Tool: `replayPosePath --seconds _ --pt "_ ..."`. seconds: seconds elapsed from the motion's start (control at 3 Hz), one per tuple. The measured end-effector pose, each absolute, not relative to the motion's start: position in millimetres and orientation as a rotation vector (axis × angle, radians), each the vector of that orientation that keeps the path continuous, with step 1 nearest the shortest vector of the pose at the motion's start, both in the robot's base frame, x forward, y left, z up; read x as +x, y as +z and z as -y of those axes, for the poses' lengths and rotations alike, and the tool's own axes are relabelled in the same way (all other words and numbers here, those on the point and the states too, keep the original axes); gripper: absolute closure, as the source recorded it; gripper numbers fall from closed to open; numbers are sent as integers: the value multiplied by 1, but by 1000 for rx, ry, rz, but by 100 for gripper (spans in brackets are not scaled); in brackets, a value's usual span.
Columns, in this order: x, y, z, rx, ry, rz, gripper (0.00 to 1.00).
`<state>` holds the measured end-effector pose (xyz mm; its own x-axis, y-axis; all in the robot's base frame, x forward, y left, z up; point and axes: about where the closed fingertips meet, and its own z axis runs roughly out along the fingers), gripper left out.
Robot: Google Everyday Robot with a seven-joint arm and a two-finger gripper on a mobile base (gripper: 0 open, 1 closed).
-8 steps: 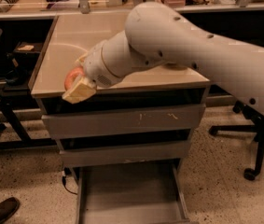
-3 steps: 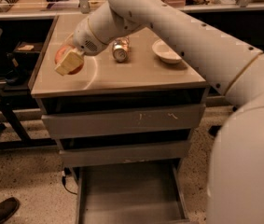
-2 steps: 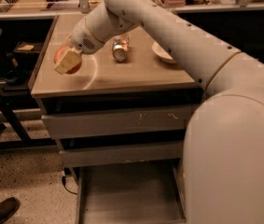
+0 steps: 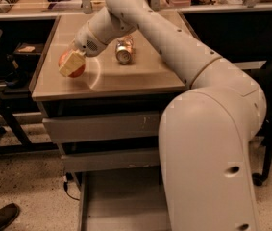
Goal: Pick apple from bottom drawer and place on counter
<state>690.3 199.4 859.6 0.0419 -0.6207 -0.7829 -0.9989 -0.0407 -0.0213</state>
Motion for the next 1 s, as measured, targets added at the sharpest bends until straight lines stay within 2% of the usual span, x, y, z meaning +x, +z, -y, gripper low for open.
replayPosePath --seconds 1.0 --pt "704 838 -205 -1765 875 -1683 100"
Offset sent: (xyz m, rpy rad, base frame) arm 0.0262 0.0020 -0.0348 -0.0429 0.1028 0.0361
